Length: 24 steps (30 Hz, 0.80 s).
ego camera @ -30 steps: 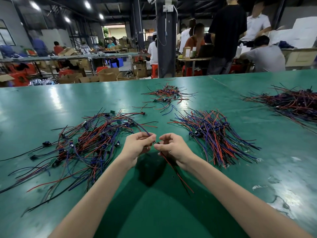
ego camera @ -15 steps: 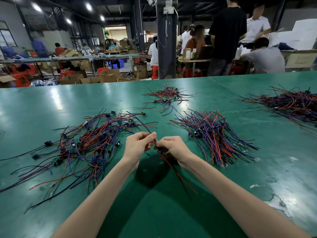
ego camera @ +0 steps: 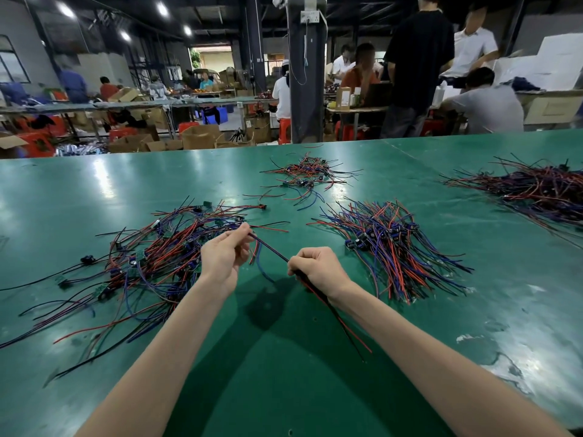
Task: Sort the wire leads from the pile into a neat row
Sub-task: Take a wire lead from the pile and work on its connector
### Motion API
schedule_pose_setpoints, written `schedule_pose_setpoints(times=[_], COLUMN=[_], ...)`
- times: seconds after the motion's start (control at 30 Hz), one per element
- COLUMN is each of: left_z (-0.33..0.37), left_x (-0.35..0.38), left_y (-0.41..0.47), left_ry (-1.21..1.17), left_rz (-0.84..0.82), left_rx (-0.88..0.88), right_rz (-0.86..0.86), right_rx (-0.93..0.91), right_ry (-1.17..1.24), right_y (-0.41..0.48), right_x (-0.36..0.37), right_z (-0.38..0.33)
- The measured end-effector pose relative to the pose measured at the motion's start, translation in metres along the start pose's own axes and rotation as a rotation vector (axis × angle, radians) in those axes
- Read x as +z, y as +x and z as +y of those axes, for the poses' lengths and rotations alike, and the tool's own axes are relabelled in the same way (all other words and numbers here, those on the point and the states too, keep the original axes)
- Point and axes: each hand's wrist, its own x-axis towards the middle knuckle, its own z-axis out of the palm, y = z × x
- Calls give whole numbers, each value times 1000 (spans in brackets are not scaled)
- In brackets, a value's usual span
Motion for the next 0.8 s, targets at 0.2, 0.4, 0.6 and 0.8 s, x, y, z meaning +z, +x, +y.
schedule_pose_setpoints(times=[0.2, 0.4, 0.6, 0.8], left_z=[10, 5, -19, -36], left_x=[-12, -12, 5, 16], left_y=[14, 12, -11, -24], left_ry=[-41, -53, 224, 398], left_rz=[76, 90, -151, -298], left_rx=[-3, -38, -68, 89], right_rz=[-50, -103, -33, -28], right_rx=[1, 4, 20, 6], right_ry=[-1, 84, 211, 224], right_y=[0, 0, 2, -1], right_x=[3, 2, 1, 5], right_z=[1, 4, 3, 1])
